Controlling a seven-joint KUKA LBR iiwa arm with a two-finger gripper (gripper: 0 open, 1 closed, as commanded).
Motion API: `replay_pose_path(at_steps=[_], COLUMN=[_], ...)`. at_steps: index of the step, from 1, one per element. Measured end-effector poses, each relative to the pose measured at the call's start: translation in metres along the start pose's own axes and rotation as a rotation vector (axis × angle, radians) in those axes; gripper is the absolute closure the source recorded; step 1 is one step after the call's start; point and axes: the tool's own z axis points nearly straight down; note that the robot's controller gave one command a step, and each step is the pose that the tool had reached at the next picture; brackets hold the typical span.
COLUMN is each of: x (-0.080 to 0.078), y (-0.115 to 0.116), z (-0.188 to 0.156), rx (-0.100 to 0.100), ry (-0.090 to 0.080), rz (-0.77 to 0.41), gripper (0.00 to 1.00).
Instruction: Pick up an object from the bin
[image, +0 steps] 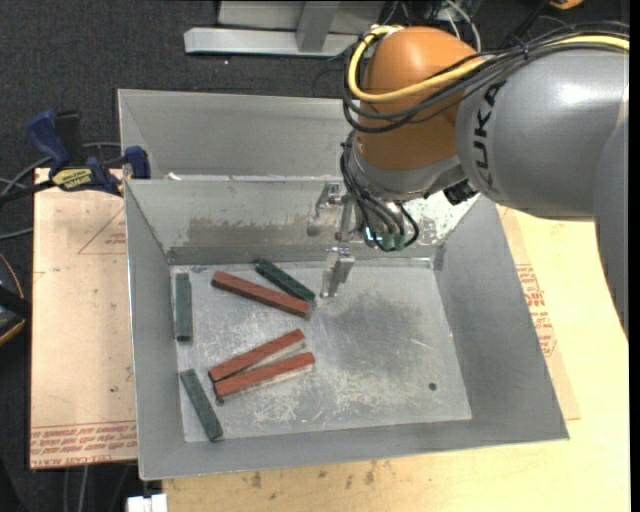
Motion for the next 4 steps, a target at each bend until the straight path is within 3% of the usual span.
replay_pose_path(at_steps=[1,2,3,4], x=[-0.002,-0.001,-0.003,-0.003], y=[0.000,0.001,0.045,0.045], z=[-0.005,0.039,0.146,0.146], rx=[-0.001,-0.001,-0.003,-0.003], ry=[-0.008,-0.013,-0.016,-0.016], rz=[0.002,-0.069,-0.052,-0.051], gripper=[0.00,0.00,1.00,1.00])
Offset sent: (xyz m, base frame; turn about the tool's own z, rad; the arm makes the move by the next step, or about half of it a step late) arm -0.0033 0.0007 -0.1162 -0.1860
